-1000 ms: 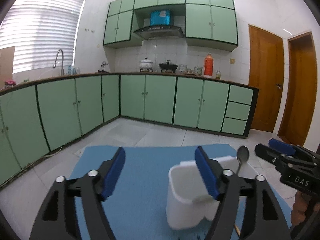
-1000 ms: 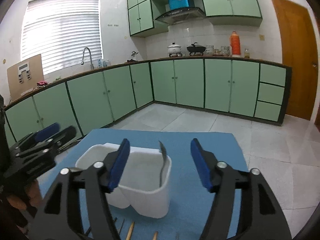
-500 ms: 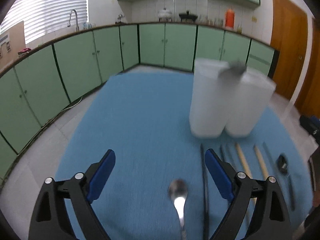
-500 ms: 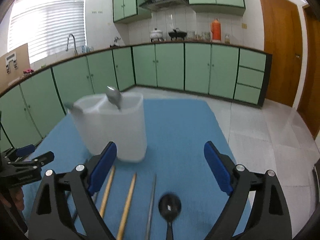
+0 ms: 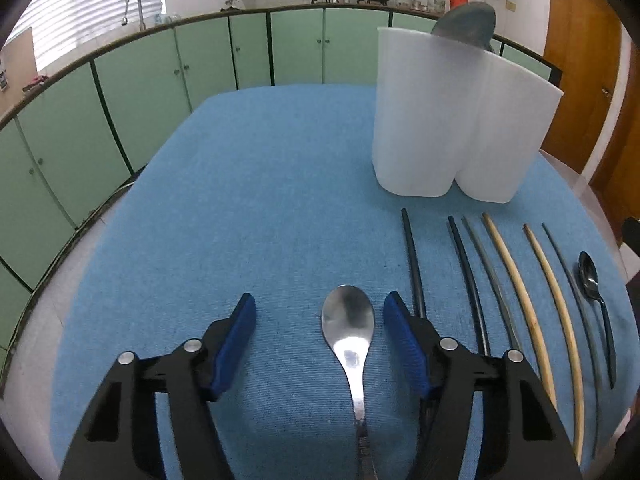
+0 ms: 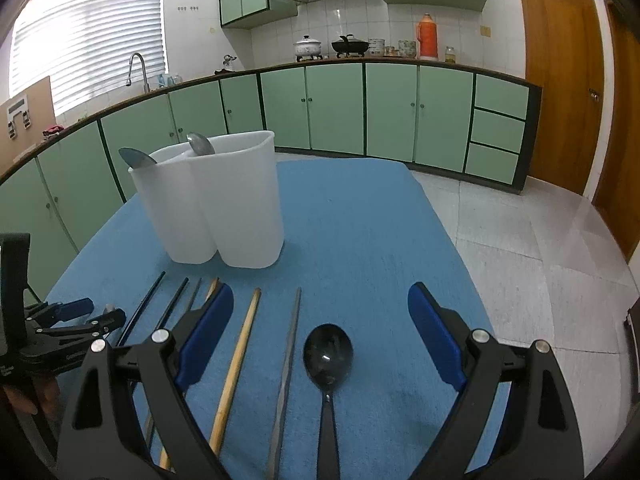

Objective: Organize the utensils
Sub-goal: 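Grasp the small silver spoon with the left tool while the right tool grasps the black spoon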

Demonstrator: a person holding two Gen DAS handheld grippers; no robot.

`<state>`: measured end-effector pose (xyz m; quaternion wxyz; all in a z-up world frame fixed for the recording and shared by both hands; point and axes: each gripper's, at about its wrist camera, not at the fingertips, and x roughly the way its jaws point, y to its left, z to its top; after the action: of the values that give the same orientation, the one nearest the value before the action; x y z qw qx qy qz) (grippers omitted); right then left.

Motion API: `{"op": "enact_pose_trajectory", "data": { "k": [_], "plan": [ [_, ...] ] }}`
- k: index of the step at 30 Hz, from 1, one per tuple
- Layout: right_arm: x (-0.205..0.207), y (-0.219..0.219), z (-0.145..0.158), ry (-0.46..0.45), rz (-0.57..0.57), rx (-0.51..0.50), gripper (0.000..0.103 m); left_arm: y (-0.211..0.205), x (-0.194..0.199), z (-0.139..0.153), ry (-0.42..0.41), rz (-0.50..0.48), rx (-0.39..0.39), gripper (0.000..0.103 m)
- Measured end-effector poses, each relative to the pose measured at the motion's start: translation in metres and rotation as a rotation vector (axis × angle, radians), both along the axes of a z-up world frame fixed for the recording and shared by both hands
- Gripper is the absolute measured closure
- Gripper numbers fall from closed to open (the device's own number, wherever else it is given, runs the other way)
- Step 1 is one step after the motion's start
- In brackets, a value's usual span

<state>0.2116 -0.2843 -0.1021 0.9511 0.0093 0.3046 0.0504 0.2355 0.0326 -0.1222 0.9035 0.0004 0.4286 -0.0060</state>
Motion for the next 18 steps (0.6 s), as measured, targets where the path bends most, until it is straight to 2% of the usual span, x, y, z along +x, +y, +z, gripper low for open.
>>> {"op": "enact_pose_trajectory", "data": {
  "k": [1, 5, 7, 11, 15, 18],
  "plan": [
    [0.000, 0.000, -0.001, 0.002, -0.001, 0.000, 0.017, 0.000, 0.000, 0.000, -0.002, 0.000, -0.004, 0.042],
    [0.002, -0.001, -0.002, 0.009, -0.002, -0.003, 0.017, -0.005, -0.001, 0.003, -0.008, -0.027, -0.019, 0.068],
    [0.002, -0.001, -0.003, 0.015, -0.003, -0.007, 0.017, -0.008, -0.003, 0.004, -0.009, -0.041, -0.021, 0.076],
    [0.002, -0.003, -0.006, 0.030, -0.002, -0.015, 0.017, -0.014, -0.006, 0.005, -0.016, -0.045, -0.016, 0.077],
    [0.004, -0.003, -0.014, 0.084, 0.011, -0.032, 0.026, -0.008, -0.010, 0.009, -0.024, -0.034, -0.053, 0.077],
    [0.010, -0.006, -0.026, 0.142, 0.012, -0.031, 0.033, -0.007, -0.011, 0.013, -0.044, -0.034, -0.048, 0.077]
  ]
}}
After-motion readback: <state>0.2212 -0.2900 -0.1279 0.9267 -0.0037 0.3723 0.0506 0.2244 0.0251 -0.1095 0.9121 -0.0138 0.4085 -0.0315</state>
